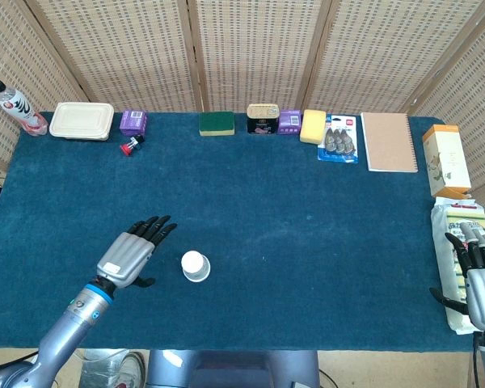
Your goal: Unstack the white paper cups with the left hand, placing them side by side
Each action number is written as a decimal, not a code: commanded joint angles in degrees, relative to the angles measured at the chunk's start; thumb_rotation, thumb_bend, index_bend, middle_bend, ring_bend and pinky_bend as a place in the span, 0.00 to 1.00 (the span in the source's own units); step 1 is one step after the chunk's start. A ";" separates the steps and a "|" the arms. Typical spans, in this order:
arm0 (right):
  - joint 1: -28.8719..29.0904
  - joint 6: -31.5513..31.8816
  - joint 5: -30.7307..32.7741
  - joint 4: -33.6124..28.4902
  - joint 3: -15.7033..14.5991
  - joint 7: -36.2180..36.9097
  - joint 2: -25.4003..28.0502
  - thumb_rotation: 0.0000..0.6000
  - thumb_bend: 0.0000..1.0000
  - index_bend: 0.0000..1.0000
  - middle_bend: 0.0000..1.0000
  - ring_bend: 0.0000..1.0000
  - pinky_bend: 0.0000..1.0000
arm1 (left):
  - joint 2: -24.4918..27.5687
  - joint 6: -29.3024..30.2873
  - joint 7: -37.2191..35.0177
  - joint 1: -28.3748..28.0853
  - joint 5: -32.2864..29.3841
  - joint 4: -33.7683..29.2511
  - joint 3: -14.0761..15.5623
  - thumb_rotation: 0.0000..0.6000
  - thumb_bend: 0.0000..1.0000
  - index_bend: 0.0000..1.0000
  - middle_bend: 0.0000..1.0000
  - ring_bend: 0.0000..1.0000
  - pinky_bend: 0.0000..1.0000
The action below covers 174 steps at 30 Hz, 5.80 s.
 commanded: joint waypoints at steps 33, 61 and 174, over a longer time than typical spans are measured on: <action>-0.15 -0.67 0.33 0.12 -0.09 3.46 1.35 1.00 0.04 0.12 0.00 0.01 0.00 | -10.11 6.25 6.88 -11.36 -15.80 1.94 2.63 1.00 0.21 0.20 0.00 0.00 0.12; -0.16 -0.85 0.56 0.29 0.01 4.07 1.53 1.00 0.04 0.12 0.00 0.01 0.00 | -11.66 8.26 5.66 -14.47 -17.45 3.54 4.46 1.00 0.27 0.30 0.00 0.00 0.12; 0.13 -2.06 0.54 -0.61 -0.61 3.64 1.70 1.00 0.04 0.12 0.00 0.01 0.00 | -1.90 1.25 -13.52 -6.37 -6.43 8.93 6.68 1.00 0.29 0.32 0.00 0.00 0.12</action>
